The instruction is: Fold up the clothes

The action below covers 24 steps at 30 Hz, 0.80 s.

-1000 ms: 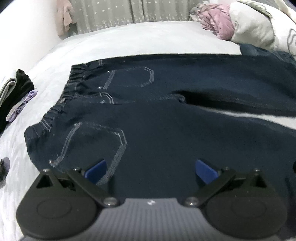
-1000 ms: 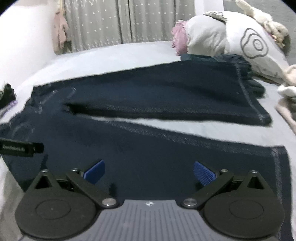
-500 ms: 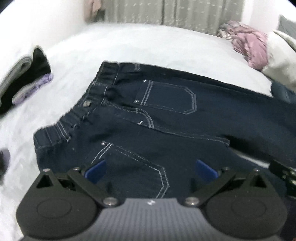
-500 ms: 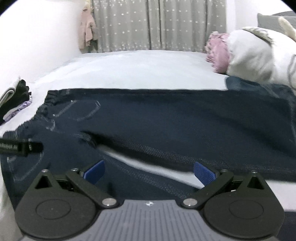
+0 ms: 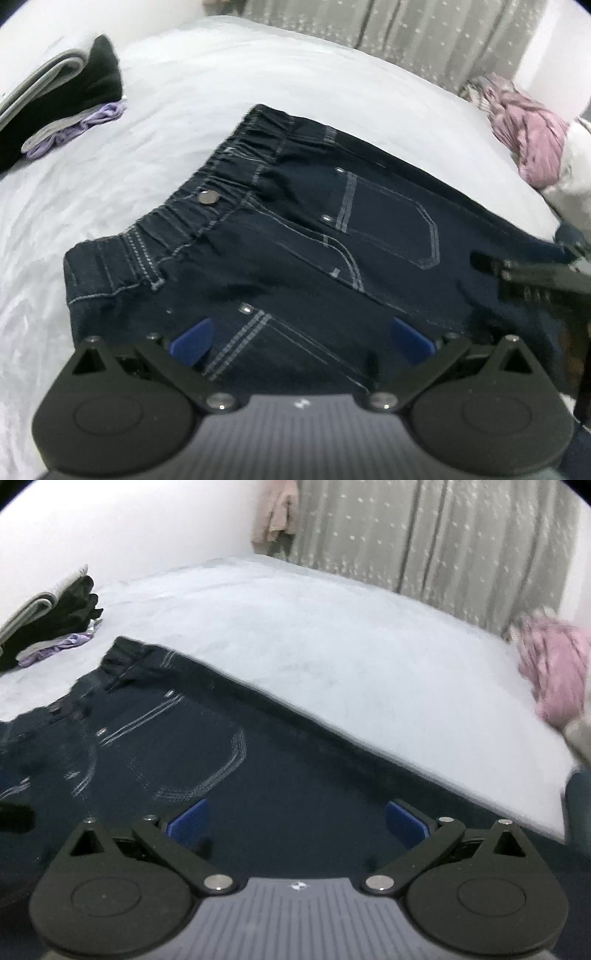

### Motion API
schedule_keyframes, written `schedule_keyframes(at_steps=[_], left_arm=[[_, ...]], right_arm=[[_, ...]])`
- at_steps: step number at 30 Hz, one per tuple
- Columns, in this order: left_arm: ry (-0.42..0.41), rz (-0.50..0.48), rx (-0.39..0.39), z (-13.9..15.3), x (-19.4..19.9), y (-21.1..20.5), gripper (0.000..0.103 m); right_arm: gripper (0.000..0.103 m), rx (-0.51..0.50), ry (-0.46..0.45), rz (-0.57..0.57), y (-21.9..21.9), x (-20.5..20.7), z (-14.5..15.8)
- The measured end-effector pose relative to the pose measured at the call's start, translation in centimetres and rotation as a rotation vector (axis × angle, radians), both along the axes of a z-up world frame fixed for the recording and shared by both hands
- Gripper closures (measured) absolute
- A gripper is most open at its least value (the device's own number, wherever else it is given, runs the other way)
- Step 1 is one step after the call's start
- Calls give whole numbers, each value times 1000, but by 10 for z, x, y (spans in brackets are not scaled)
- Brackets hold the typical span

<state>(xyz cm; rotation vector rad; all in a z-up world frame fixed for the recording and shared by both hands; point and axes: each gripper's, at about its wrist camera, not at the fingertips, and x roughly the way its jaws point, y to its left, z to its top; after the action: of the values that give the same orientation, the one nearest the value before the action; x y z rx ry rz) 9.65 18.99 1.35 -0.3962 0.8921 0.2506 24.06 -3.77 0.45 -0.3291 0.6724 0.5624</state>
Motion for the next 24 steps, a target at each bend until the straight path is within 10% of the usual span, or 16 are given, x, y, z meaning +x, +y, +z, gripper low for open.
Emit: schedule_keyframes(at_steps=[7,17,24], left_arm=[[7,21,-19,-4,4,11,0],[20,13,7,-9,8,8,0],[28,3,17,-10,8,8,0]], right_arm=[[3,-27,-12,68,19,66,-7],[0,77,250,56,3,119,-43],[0,129,204,56,-6,112,-50]])
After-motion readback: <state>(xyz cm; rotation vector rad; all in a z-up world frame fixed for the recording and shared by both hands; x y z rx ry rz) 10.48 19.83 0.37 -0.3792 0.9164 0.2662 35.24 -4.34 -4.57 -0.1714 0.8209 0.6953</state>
